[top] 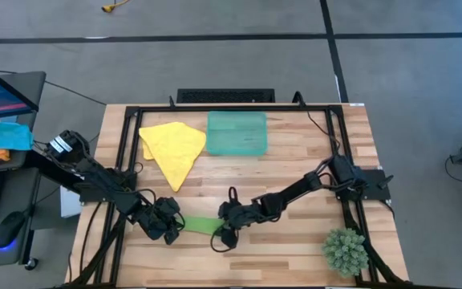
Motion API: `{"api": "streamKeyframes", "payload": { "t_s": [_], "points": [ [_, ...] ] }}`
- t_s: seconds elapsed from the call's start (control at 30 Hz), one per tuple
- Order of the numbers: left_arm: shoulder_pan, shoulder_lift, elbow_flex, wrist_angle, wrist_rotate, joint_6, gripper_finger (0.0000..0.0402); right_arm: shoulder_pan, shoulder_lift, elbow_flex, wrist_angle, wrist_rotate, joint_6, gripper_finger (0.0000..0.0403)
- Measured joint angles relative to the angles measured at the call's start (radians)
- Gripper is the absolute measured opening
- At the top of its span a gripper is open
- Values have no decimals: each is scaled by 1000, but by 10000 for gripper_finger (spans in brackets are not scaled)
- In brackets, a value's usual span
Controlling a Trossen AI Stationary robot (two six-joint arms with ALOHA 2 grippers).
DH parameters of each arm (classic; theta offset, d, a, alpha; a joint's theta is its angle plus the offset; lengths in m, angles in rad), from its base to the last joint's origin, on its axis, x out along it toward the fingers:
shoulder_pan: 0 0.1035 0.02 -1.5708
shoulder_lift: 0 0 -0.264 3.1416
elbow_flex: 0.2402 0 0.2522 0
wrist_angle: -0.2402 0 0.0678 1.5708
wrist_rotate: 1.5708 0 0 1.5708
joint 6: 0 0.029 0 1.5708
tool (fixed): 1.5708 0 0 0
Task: Roll microfiber towels into tight, uniform cylinder then place into a basket
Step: Put the rolled green microfiber towel into the green bin
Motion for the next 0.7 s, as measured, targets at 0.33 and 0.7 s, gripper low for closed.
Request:
{"api": "streamKeyframes", "payload": {
  "t_s": [0.33, 0.7],
  "points": [
    [1, 0, 0, 0, -21, -1, 25, -6, 4, 47, -108, -42, -45, 177],
    [8, 3, -2, -8, -143, 92, 25, -36, -10, 48, -144, -109, -84, 29]
  ]
}}
